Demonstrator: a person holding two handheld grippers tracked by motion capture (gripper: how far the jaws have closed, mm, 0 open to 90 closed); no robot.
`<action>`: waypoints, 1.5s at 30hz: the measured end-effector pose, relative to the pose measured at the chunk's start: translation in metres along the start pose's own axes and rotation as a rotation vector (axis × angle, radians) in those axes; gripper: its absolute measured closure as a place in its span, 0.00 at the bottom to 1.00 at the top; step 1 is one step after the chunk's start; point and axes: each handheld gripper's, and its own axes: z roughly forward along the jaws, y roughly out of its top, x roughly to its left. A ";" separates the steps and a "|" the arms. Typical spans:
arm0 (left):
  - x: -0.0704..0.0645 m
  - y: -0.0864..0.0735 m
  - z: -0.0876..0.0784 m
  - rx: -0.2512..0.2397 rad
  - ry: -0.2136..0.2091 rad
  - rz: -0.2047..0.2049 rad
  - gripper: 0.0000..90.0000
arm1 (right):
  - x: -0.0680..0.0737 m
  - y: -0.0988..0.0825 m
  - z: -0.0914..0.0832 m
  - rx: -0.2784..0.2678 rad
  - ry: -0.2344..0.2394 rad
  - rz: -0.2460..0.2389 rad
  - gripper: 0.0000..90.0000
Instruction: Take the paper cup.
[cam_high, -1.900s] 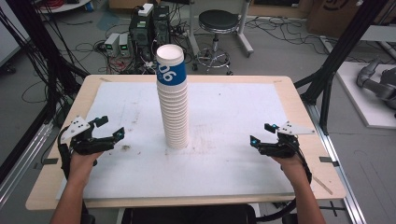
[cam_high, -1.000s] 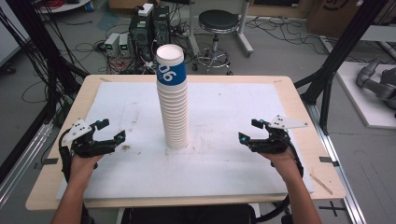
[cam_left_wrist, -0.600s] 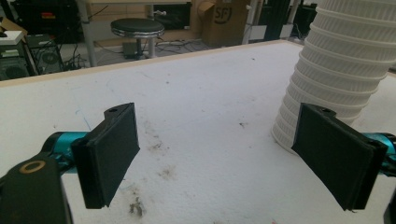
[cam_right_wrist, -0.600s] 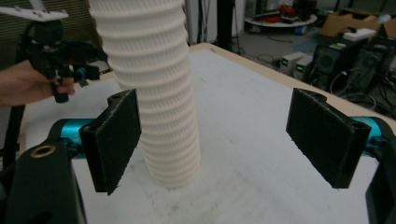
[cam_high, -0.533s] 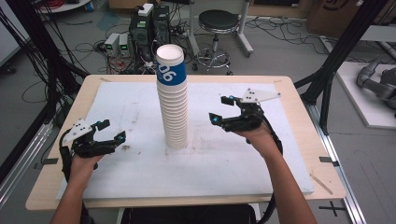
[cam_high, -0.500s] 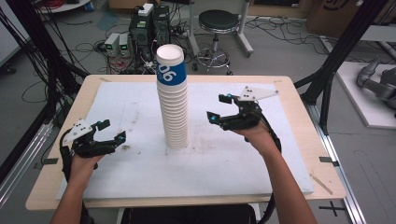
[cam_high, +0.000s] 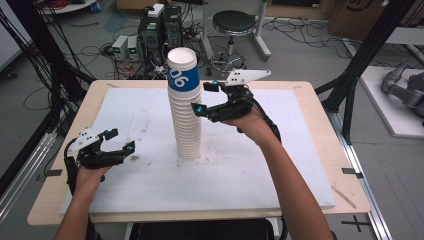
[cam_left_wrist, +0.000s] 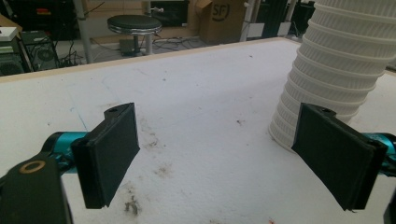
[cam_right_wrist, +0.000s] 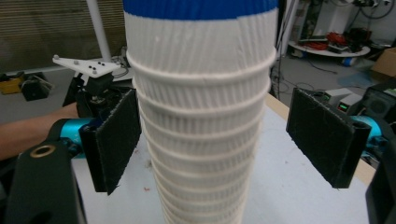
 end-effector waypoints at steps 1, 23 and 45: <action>0.000 0.000 0.000 0.000 0.001 0.000 0.16 | 0.000 0.001 0.003 -0.004 0.007 -0.008 0.20; -0.006 0.087 0.002 -0.089 -0.173 -0.007 0.16 | 0.002 0.007 0.020 0.020 0.010 -0.026 0.18; -0.086 0.239 0.057 -0.109 -0.446 0.174 0.16 | 0.002 0.006 0.020 0.024 0.010 -0.030 0.18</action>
